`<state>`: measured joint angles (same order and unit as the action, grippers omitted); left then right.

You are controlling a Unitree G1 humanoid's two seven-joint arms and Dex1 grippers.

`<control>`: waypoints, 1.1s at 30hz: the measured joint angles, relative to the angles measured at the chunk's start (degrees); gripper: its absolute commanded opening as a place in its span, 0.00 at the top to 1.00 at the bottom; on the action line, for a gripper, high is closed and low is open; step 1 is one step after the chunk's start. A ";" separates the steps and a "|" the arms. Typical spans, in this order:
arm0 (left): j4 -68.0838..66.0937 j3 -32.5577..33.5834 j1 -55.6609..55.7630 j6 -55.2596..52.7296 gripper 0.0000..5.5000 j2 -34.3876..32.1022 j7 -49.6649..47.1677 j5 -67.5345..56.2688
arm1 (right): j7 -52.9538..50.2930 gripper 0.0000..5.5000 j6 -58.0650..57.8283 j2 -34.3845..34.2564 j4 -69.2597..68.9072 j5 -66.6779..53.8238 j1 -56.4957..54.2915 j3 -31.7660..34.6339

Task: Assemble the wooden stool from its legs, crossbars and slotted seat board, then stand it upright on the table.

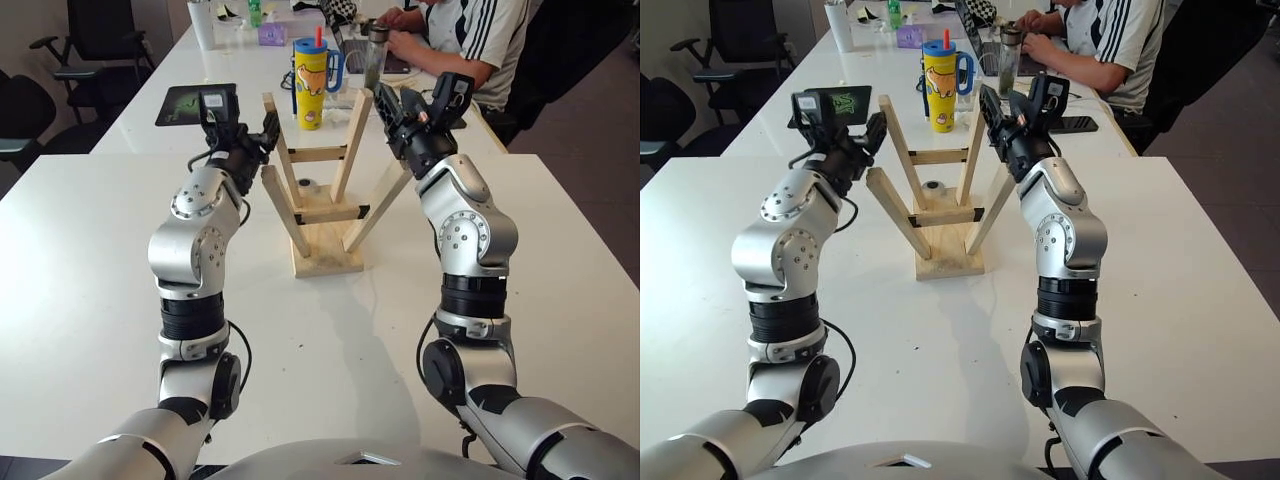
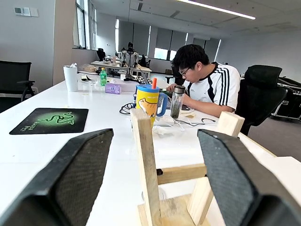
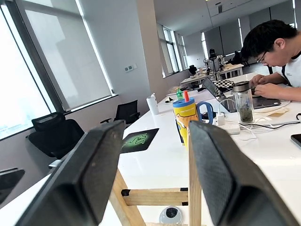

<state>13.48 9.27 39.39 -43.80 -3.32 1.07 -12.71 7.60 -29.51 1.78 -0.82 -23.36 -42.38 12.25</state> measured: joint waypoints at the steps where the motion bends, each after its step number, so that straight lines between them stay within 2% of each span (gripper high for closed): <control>1: 0.74 0.40 1.18 0.06 0.39 -0.43 0.03 -0.42 | 0.04 0.54 0.38 0.14 -0.96 -0.27 -0.65 0.19; 5: 5.18 0.79 6.74 1.37 0.39 -2.25 0.54 -1.43 | -0.55 0.54 4.00 1.44 -4.96 -2.05 -7.62 1.61; 9: 7.00 -2.60 4.91 3.25 0.39 -2.69 1.26 -0.48 | -0.57 0.54 8.92 2.97 -6.07 -0.54 -9.13 1.47; 11: 7.04 -5.01 1.20 3.43 0.39 -2.77 1.53 0.50 | 0.12 0.54 8.97 3.83 -5.93 1.67 -4.60 -1.32; 13: 5.23 -9.23 -3.95 -1.01 0.39 -3.45 1.39 2.33 | 1.16 0.54 3.60 5.42 -4.66 5.17 3.56 -7.56; 15: 5.87 -11.57 -6.30 0.05 0.39 -4.08 1.04 4.13 | 2.12 0.54 -0.43 8.25 -6.51 7.29 6.57 -12.66; 20: 6.13 -13.23 -9.63 4.32 0.39 -3.53 0.23 6.08 | 2.90 0.54 -3.71 9.80 -11.23 7.60 9.43 -16.75; 26: 4.20 -11.19 -9.43 5.39 0.39 -1.48 0.22 5.52 | 1.34 0.54 -3.06 4.56 -10.33 6.30 10.17 -14.55; 30: 3.55 -9.01 -7.96 5.90 0.39 -0.81 0.16 4.30 | 0.37 0.54 1.21 1.63 -7.68 4.75 8.93 -10.61; 33: 3.34 -7.69 -7.62 6.22 0.39 -0.98 0.14 4.22 | 0.03 0.54 3.44 1.26 -6.83 4.23 8.40 -8.82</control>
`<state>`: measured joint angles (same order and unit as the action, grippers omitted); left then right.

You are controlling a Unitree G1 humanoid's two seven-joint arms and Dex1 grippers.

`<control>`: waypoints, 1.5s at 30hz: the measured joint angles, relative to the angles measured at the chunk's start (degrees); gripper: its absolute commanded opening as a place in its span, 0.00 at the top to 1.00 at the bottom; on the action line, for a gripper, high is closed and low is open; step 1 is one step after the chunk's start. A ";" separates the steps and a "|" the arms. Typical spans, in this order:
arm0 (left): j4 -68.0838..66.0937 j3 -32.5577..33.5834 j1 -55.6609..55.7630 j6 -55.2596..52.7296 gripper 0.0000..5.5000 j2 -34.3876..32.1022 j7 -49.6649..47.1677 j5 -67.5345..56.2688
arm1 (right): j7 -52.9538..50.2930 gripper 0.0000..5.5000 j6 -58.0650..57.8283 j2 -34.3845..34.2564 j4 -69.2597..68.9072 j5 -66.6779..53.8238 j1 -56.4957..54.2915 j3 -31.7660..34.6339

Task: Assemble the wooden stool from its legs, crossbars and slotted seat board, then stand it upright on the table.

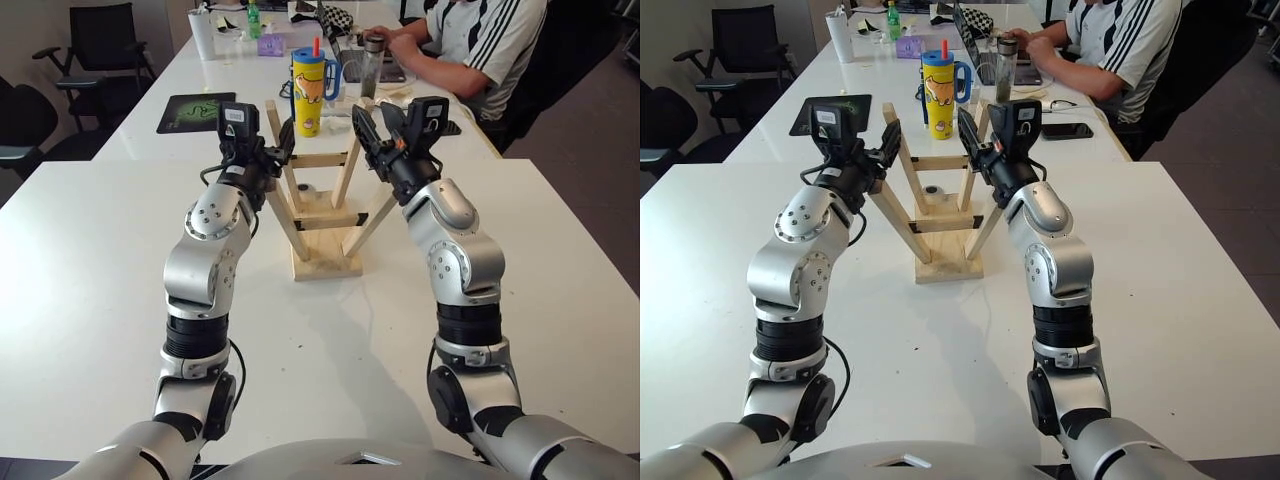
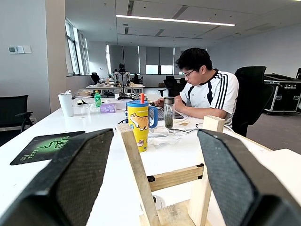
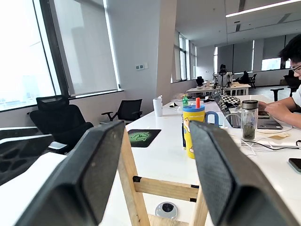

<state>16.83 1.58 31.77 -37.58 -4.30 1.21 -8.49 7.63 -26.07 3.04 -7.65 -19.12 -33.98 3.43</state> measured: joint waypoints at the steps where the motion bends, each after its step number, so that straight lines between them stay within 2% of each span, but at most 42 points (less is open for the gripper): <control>1: -0.15 0.44 0.00 0.03 0.39 -0.15 0.01 -0.02 | -0.03 0.54 0.69 -0.04 0.17 -0.15 -0.27 0.68; 9: -0.10 3.29 2.32 0.78 0.39 -0.87 -0.35 -0.06 | -0.59 0.54 3.63 -0.66 1.03 -2.59 -1.92 4.82; 14: 2.71 4.15 5.73 0.31 0.39 -1.21 -0.67 -0.54 | -3.01 0.54 5.39 -0.47 0.53 -5.02 -7.97 9.17; 19: 7.64 3.85 10.22 -5.69 0.39 -0.53 -1.72 -2.11 | -4.04 0.54 8.00 1.67 2.29 -4.85 -11.48 11.52; 21: 8.76 2.43 10.58 -8.39 0.39 -0.26 -2.07 -2.11 | -1.69 0.54 8.11 2.40 3.18 -4.79 -10.00 10.31; 24: 6.44 -1.85 5.56 -12.02 0.39 -0.10 -2.20 -1.03 | 3.43 0.54 6.07 3.24 5.41 -2.64 -3.42 3.75; 27: 4.32 -4.76 -0.52 -9.13 0.39 -0.29 -2.88 1.28 | 6.14 0.54 5.47 6.34 5.94 0.84 -1.02 -0.73; 31: 2.36 -5.62 -1.75 -4.58 0.39 0.75 -3.37 2.96 | 5.64 0.54 5.45 5.46 4.83 0.21 0.07 -0.08; 40: -0.71 -0.64 1.72 -3.08 0.39 0.72 -3.38 2.50 | 4.21 0.54 4.42 0.34 1.18 -6.78 0.17 3.60; 45: -1.94 3.17 2.72 -1.56 0.39 -2.01 -3.40 2.87 | 1.62 0.54 0.61 -2.06 -0.97 -16.52 -3.85 8.56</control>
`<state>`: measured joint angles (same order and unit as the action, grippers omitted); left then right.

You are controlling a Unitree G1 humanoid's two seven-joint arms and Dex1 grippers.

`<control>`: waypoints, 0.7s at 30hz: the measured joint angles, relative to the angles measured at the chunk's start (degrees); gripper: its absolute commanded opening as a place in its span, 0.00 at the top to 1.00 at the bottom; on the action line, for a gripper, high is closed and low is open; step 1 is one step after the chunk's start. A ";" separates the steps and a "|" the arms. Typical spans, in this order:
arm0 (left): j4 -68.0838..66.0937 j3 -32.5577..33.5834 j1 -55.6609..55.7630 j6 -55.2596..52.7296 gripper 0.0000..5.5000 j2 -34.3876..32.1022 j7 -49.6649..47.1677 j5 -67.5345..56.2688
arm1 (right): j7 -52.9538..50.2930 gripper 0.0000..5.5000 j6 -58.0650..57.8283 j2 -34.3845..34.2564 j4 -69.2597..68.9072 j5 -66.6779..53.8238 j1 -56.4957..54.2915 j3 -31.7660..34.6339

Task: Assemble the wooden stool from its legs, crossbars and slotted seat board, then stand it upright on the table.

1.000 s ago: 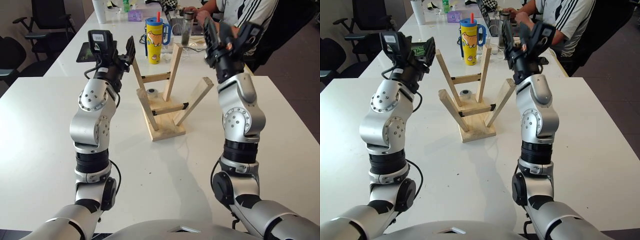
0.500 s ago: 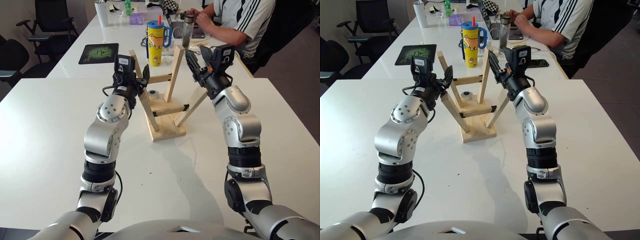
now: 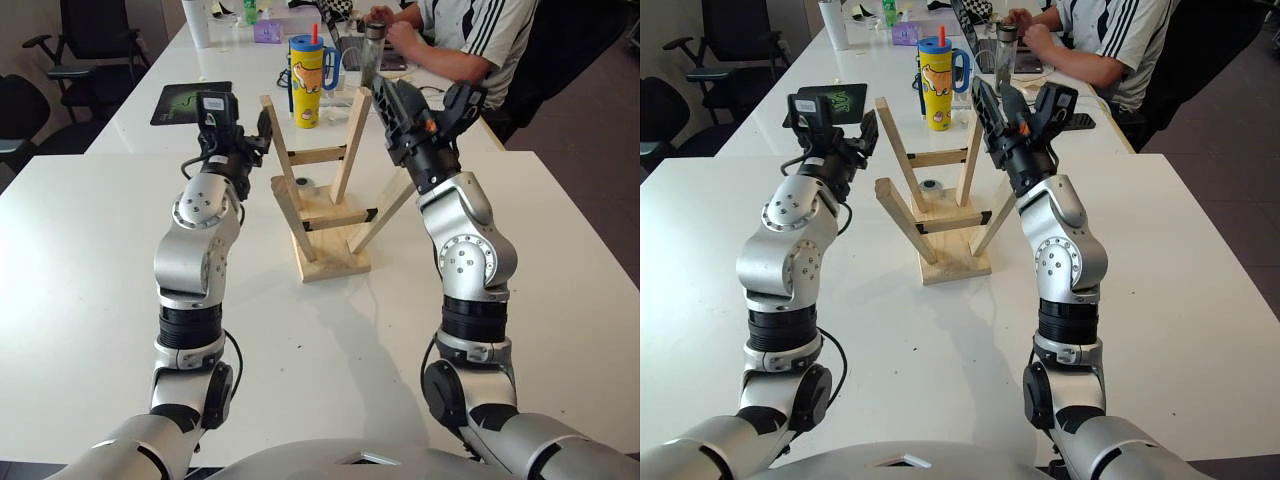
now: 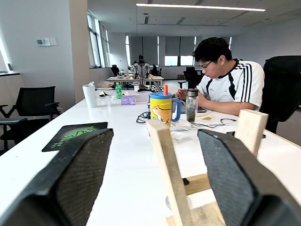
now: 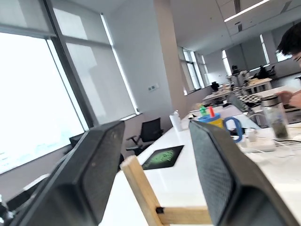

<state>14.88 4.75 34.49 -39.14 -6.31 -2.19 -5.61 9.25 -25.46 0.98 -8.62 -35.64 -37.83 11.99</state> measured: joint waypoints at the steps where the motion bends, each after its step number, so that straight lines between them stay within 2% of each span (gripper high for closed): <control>1: -0.34 0.57 0.00 0.12 0.39 -0.30 0.01 0.03 | -1.10 0.54 0.09 0.41 0.62 -0.88 -2.01 1.54; 5: -0.67 2.14 -0.08 0.47 0.39 -0.79 -0.03 -0.07 | -4.50 0.54 3.03 6.85 9.80 6.27 -6.23 3.50; 9: -0.74 2.95 -1.55 1.83 0.39 -0.99 0.24 -0.38 | -2.66 0.54 5.70 14.24 22.37 20.12 -2.59 -4.37; 15: -4.73 4.60 -8.52 9.90 0.39 -4.92 4.04 0.08 | 11.86 0.54 11.42 14.92 26.50 22.96 6.68 -12.03; 21: -9.99 2.34 -14.23 17.00 0.39 -5.81 7.71 0.89 | 21.53 0.54 11.64 13.56 16.29 20.68 11.74 -16.82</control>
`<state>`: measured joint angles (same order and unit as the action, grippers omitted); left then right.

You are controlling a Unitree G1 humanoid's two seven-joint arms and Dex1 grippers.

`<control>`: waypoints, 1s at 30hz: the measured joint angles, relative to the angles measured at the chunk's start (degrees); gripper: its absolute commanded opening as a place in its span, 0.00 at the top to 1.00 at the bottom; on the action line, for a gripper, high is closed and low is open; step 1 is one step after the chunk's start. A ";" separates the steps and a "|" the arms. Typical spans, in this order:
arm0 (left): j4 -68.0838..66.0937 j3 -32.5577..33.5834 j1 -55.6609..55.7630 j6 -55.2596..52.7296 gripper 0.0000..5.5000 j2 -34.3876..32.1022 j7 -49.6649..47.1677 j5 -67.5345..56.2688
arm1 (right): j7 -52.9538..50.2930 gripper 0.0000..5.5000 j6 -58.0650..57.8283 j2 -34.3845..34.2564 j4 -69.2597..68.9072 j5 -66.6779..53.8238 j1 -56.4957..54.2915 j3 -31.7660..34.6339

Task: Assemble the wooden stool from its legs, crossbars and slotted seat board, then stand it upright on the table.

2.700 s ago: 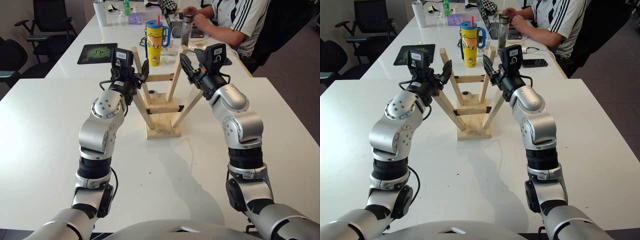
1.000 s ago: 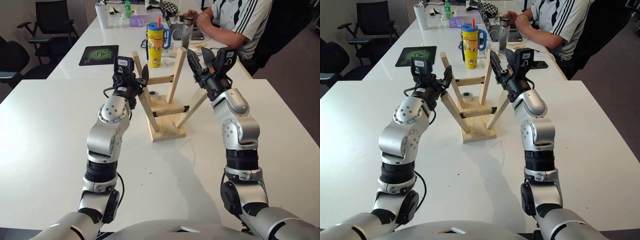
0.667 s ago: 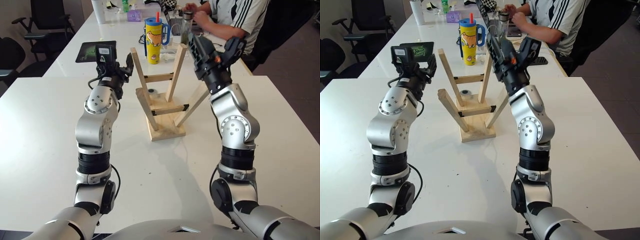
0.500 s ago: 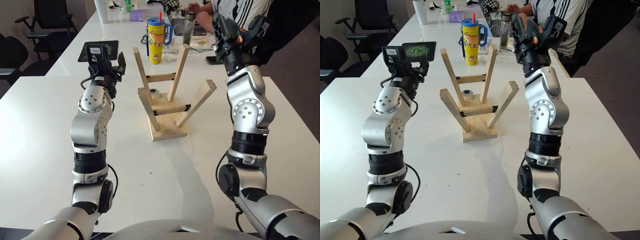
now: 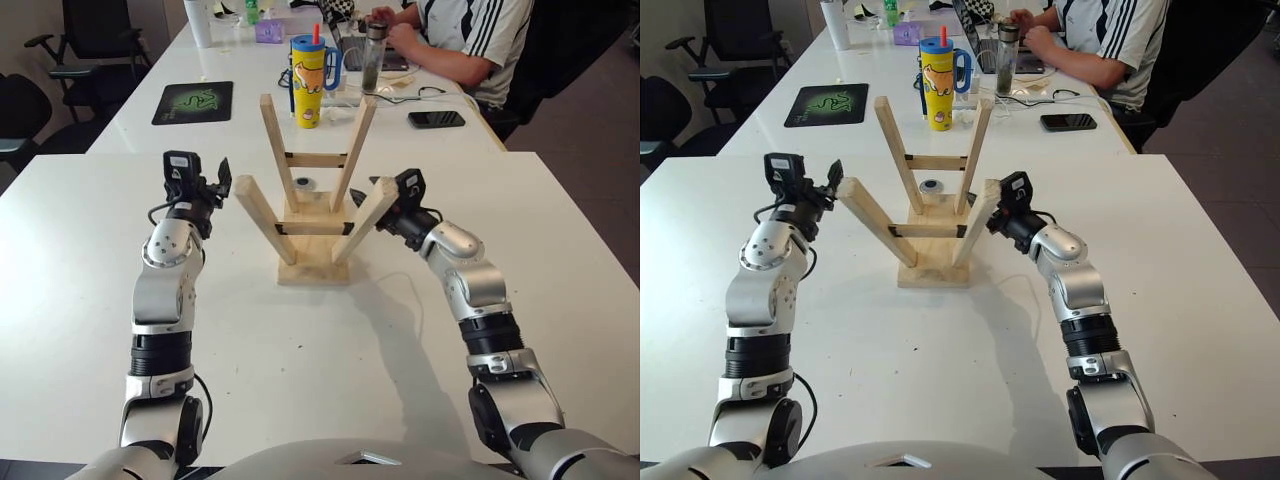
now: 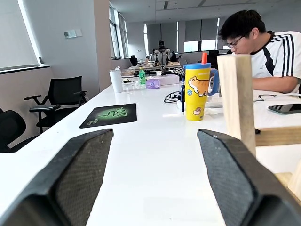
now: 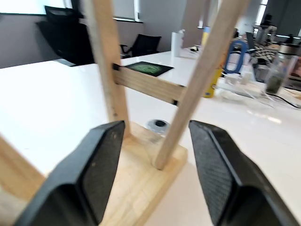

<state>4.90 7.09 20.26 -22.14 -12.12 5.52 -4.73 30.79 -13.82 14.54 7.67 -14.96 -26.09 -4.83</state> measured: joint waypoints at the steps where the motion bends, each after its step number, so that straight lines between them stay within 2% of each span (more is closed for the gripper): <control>1: -0.41 -0.05 -0.52 0.40 0.39 0.02 0.15 0.00 | 0.43 0.54 -0.18 -0.02 -0.81 0.04 0.37 -0.40; 7: -1.17 -0.90 -0.94 2.67 0.39 -0.13 1.41 0.42 | -1.32 0.54 -1.28 -0.42 -1.64 1.92 1.10 -1.08; 16: -1.17 -2.78 -1.05 3.05 0.39 -0.14 1.51 1.91 | -7.38 0.54 -1.34 -1.77 -0.40 3.32 1.12 2.04; 23: -0.45 1.20 -0.93 1.96 0.39 -2.12 0.09 1.59 | -7.70 0.54 -3.10 -2.16 -0.89 2.88 1.84 2.88; 28: -0.49 0.97 -0.95 1.67 0.39 -2.52 -0.06 2.07 | -4.52 0.54 -4.57 -2.08 -4.59 1.69 3.94 1.96; 30: -0.79 1.51 -0.96 1.32 0.39 -2.55 -0.67 2.21 | 1.92 0.54 -6.29 0.59 -11.02 0.27 5.71 -1.90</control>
<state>4.11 8.60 19.30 -20.82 -14.67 4.85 -2.52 32.70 -20.11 15.13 -3.35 -14.70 -20.38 -6.73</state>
